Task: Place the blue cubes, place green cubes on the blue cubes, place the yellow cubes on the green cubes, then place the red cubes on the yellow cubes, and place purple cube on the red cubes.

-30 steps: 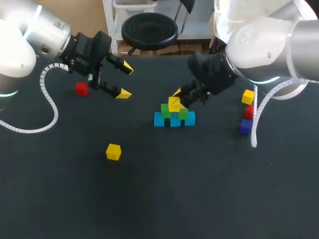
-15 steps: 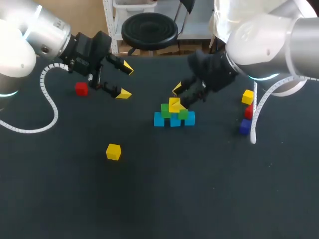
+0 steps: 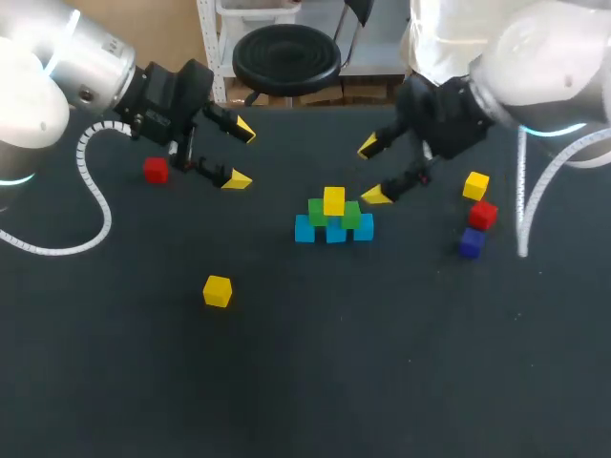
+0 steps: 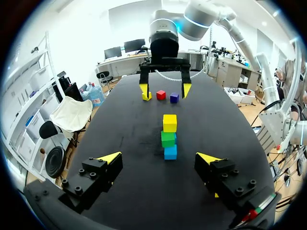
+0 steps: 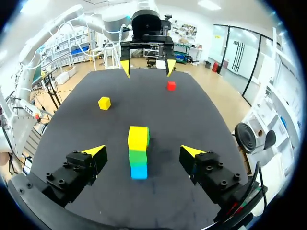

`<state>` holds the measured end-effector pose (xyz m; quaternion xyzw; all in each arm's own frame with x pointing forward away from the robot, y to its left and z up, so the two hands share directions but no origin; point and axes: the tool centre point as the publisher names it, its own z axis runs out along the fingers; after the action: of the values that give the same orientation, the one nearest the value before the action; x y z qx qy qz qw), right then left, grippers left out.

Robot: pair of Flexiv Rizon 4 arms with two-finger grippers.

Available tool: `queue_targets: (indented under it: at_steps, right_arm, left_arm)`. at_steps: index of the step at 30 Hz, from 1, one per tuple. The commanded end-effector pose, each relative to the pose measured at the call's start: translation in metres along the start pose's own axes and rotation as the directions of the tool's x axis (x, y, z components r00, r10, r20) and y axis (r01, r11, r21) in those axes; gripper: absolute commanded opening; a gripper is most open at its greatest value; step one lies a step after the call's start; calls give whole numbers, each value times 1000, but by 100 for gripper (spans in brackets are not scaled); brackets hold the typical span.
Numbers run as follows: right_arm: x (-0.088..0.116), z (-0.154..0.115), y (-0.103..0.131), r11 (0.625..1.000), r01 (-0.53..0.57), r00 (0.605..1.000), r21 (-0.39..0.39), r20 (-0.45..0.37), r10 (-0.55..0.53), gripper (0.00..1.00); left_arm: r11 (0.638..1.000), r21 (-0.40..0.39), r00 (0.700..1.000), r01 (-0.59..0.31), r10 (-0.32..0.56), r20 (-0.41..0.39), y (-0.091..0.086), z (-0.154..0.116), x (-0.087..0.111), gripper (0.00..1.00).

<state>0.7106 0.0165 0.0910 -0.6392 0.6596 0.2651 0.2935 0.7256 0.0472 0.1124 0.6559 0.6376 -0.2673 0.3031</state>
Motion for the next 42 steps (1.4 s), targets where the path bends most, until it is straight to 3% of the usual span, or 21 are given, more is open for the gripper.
queue_targets:
  at_steps: [1,10,42]
  right_arm:
    - [7,-30,15,1000,-6,1000,28,-19,6,100]
    - [28,-64,24,997,-68,995,37,-71,70,100]
    - [33,-65,20,997,-56,995,51,-81,60,100]
  left_arm:
    - [1000,2,1000,0,0,-1,1,0,0,100]
    - [1000,2,1000,0,0,-1,1,0,0,100]
    - [1000,2,1000,0,0,-1,1,0,0,100]
